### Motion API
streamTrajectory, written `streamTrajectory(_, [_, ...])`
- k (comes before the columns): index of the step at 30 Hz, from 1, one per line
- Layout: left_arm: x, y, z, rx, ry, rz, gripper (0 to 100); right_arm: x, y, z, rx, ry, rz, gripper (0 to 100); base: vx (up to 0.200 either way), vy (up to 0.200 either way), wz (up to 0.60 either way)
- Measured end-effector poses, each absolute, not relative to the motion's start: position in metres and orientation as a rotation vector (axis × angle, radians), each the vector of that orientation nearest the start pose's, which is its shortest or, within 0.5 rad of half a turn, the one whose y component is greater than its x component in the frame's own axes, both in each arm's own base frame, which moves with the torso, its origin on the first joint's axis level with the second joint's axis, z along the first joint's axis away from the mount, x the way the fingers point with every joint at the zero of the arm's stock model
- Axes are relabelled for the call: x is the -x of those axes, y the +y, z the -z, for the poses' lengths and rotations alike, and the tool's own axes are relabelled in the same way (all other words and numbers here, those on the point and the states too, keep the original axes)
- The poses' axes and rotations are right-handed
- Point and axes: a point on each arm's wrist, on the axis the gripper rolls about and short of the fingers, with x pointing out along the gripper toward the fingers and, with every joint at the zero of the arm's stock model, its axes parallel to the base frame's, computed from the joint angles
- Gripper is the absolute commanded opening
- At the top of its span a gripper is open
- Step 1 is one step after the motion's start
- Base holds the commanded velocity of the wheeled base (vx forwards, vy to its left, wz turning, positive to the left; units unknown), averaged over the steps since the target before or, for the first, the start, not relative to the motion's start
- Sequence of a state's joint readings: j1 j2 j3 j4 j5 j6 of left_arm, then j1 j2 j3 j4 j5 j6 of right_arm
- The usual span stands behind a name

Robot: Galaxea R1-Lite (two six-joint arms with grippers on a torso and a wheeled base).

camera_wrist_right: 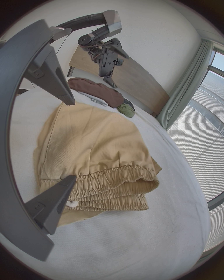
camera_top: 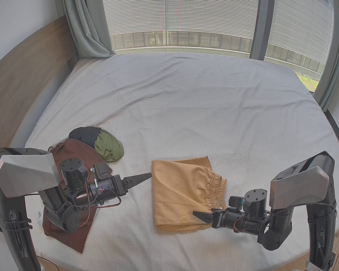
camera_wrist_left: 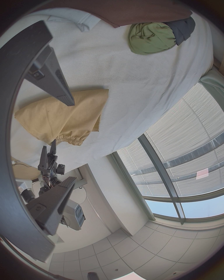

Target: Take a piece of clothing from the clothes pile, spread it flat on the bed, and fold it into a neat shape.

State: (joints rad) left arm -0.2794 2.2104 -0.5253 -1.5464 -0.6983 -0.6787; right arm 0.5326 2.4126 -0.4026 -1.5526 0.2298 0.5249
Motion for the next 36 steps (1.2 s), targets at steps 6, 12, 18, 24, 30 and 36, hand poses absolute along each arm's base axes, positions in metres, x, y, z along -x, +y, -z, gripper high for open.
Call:
streamTrajectory(6, [-0.314, -0.104, -0.046, 0.651, 0.462, 0.890, 100, -0.264, 0.160, 0.043, -0.416, 0.661, -0.593, 100, 0.000, 0.000, 0.00])
streamTrajectory(12, [-0.314, -0.104, -0.047, 0.650, 0.459, 0.891, 100, -0.266, 0.159, 0.039, -0.423, 0.656, -0.587, 100, 0.000, 0.000, 0.00])
streamTrajectory(18, [-0.314, -0.104, -0.048, 0.648, 0.454, 0.893, 100, -0.276, 0.159, 0.017, -0.450, 0.576, -0.593, 100, 0.000, 0.000, 0.00])
streamTrajectory(24, [-0.313, -0.104, -0.050, 0.643, 0.447, 0.896, 100, -0.296, 0.163, -0.008, -0.498, 0.450, -0.623, 100, 0.000, 0.000, 0.00])
streamTrajectory(30, [-0.314, -0.104, -0.050, 0.635, 0.442, 0.897, 100, -0.312, 0.163, -0.016, -0.517, 0.382, -0.625, 100, 0.000, 0.000, 0.00])
streamTrajectory(36, [-0.314, -0.104, -0.049, 0.633, 0.442, 0.896, 100, -0.325, 0.157, -0.005, -0.520, 0.379, -0.593, 100, 0.000, 0.000, 0.00])
